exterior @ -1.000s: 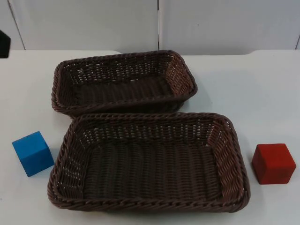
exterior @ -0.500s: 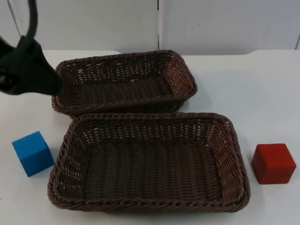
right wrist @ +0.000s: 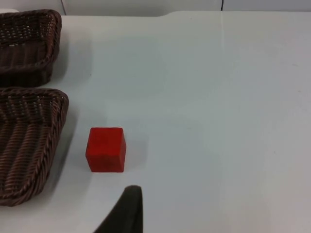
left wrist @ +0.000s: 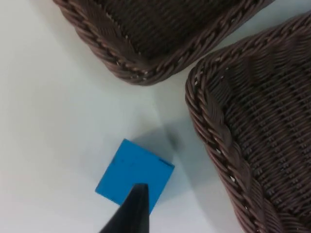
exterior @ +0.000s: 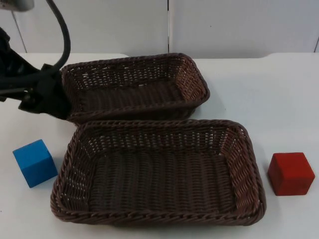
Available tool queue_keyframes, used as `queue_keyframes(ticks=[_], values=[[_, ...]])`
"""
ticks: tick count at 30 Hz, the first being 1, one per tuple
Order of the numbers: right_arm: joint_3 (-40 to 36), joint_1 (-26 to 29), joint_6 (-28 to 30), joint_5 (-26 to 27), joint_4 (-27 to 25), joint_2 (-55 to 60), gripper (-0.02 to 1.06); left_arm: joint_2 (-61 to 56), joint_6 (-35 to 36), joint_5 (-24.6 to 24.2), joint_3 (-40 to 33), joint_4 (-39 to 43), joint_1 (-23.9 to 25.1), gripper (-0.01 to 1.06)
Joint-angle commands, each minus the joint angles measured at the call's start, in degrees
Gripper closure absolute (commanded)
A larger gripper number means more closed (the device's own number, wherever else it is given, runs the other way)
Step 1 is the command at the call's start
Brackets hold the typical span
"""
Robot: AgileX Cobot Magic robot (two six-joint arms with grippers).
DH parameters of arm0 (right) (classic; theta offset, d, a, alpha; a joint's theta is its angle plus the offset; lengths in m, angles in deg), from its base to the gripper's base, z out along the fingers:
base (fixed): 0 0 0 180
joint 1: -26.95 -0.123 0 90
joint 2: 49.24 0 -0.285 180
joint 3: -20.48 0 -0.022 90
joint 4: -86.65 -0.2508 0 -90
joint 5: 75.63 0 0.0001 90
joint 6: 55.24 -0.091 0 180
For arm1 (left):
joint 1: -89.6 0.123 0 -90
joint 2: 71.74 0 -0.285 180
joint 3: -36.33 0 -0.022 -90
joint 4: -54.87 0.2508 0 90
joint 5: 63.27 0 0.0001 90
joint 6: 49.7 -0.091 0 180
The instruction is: Pick up one cube with the left hand and place it into the upper basket. Pick up one cube with the right hand and place it into the lower basket.
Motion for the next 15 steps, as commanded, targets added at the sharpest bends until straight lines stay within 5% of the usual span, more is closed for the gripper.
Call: queue_keyframes(ticks=[1, 15], values=[[0.0, 0.3, 0.0, 0.6, -0.2, -0.2, -0.01, 0.0, 0.9, 0.5, 0.4, 0.0, -0.4, 0.0], [7.8, 0.3, -5.1, 16.1, 1.3, 21.0, -0.01, -0.1, 0.9, 0.0, 0.4, -1.5, -0.4, 0.0]])
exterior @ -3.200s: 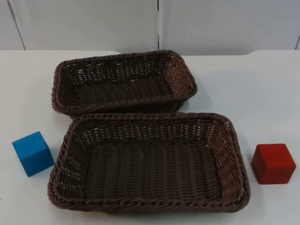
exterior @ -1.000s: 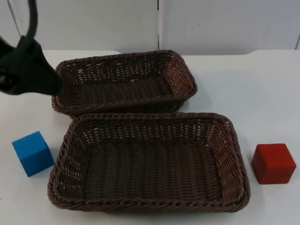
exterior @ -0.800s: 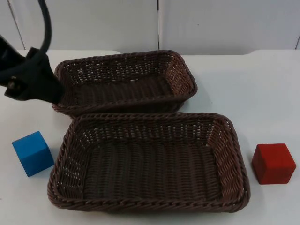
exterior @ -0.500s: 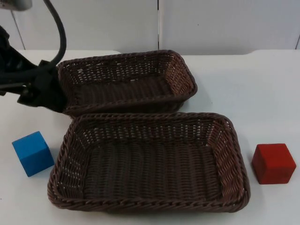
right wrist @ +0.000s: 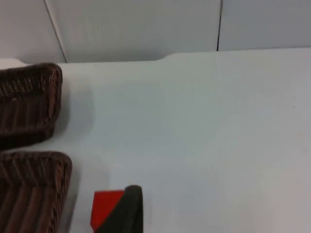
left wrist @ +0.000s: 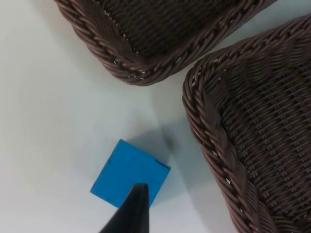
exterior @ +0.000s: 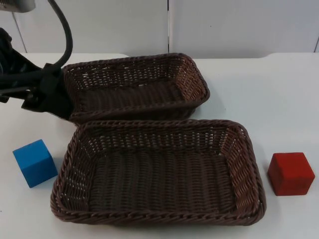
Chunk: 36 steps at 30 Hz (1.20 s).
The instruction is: Pick up one cube with the left hand and place it into the upper basket. Pick up one cube with the right hand and place it into the lower basket.
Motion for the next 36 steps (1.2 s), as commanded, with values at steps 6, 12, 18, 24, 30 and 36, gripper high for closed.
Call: queue_keyframes(ticks=[6, 12, 18, 24, 30, 36], values=[[8.3, 0.3, -2.6, 8.0, 0.7, 18.5, -0.01, -0.1, 0.4, -0.4, 0.3, -1.1, -0.4, 0.0], [17.7, 0.3, -2.0, 8.9, 0.7, 34.3, -0.01, -0.1, -1.4, -1.3, 0.3, 2.7, -0.4, 0.0], [25.0, 0.3, 1.3, 8.8, 0.7, 46.2, -0.01, -0.1, -1.3, -4.9, 0.2, 12.5, -0.3, 0.0], [25.9, 0.3, 2.5, 9.6, 0.7, 52.5, -0.01, -0.1, -1.3, -5.6, 0.2, 23.6, -0.3, 0.0], [25.9, 0.3, 3.9, 11.7, 0.7, 53.6, -0.01, 2.5, -4.3, -4.1, 0.2, 27.9, -0.3, 0.0], [25.9, 0.3, 4.5, 11.7, 0.9, 53.6, 0.0, 8.2, -7.9, -0.7, 0.2, 27.7, -0.3, 0.0]])
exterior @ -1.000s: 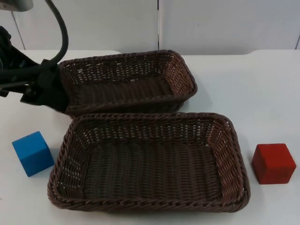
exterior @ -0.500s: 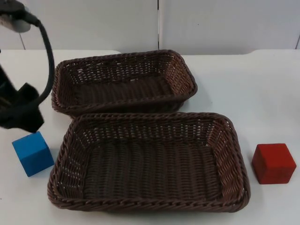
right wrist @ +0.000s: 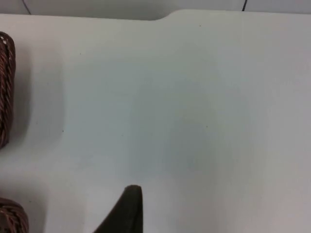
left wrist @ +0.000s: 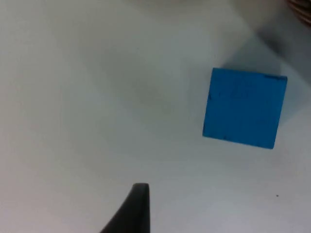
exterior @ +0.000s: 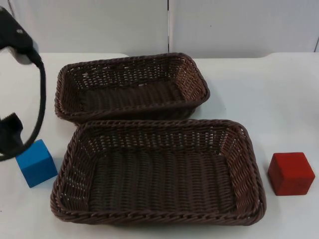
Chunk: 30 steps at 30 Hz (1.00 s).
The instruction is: Pick up one cube with the left hand and place it into the upper basket. Pick up one cube with the right hand and place it into the lower basket.
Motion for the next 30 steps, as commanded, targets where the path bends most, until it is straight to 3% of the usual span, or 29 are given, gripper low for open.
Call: queue_keyframes(ticks=[1, 8, 17, 30], values=[[0.6, 0.3, 1.1, 0.8, 0.5, -0.1, 0.0, 3.5, -3.2, 1.9, 0.2, 0.6, -0.2, 0.0], [0.6, 0.3, 1.1, 0.7, 0.5, -0.1, 0.0, 9.5, -4.9, 3.4, 0.2, 5.2, -0.2, 0.0], [0.6, 0.3, 1.1, 0.6, 0.5, -0.1, 0.0, 17.4, -4.9, 13.0, 0.2, 10.1, -0.2, 0.0], [0.6, 0.3, 1.7, 0.6, 0.5, -0.1, 0.0, 23.7, -4.9, 18.5, 0.2, 12.2, -0.2, 0.0]])
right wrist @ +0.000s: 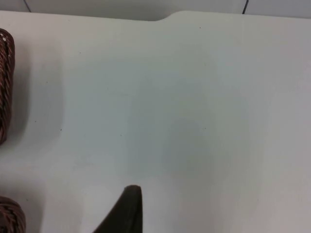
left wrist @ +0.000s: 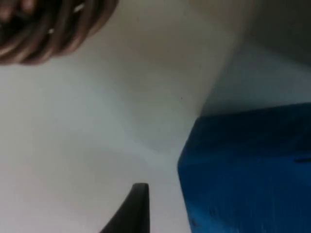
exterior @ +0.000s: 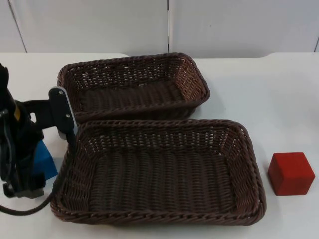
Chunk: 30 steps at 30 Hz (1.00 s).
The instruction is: Pick up one cube with the left hand and place it into the upper basket. Pick up one cube with the right hand and place it into the lower basket.
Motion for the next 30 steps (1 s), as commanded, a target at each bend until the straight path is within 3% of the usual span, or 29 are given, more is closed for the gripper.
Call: queue_keyframes(ticks=[1, 10, 13, 14, 17, 18, 21, 22, 30], values=[[0.6, 0.3, 0.7, 0.6, 0.3, -0.1, 0.0, 0.5, 0.0, 1.5, 0.1, 0.6, -0.2, 0.0], [0.6, 0.3, 0.7, 0.6, 0.3, -0.1, 0.0, 1.1, 0.0, 2.5, 0.1, 1.9, -0.2, 0.04], [0.6, 0.3, 0.7, 0.7, 0.2, -0.1, 0.0, 1.1, 0.3, 2.4, 0.1, 1.9, -0.2, 0.25], [0.6, 0.3, 0.7, 0.7, 0.2, -0.1, 0.0, 1.1, 0.3, 2.4, 0.1, 1.9, -0.2, 0.25], [0.6, 0.3, 0.7, 0.9, 0.2, -0.1, 0.0, 1.1, 0.3, 0.5, 0.1, 2.5, -0.2, 0.62], [0.6, 0.3, 0.7, 0.9, 0.2, -0.1, 0.0, 1.1, 0.3, 0.5, 0.1, 2.5, -0.2, 0.62], [0.6, 0.3, 0.7, 1.0, 0.4, -0.1, 0.0, 0.1, 0.3, -4.4, 0.1, 5.4, -0.2, 0.99], [0.6, 0.3, 0.7, 1.0, 0.4, -0.1, 0.0, -0.6, 0.3, -6.4, 0.1, 6.7, -0.2, 1.05], [0.6, 0.3, 0.7, 1.0, 0.4, -0.1, 0.0, -8.3, 9.2, -10.3, 0.1, 8.0, -0.2, 1.05]])
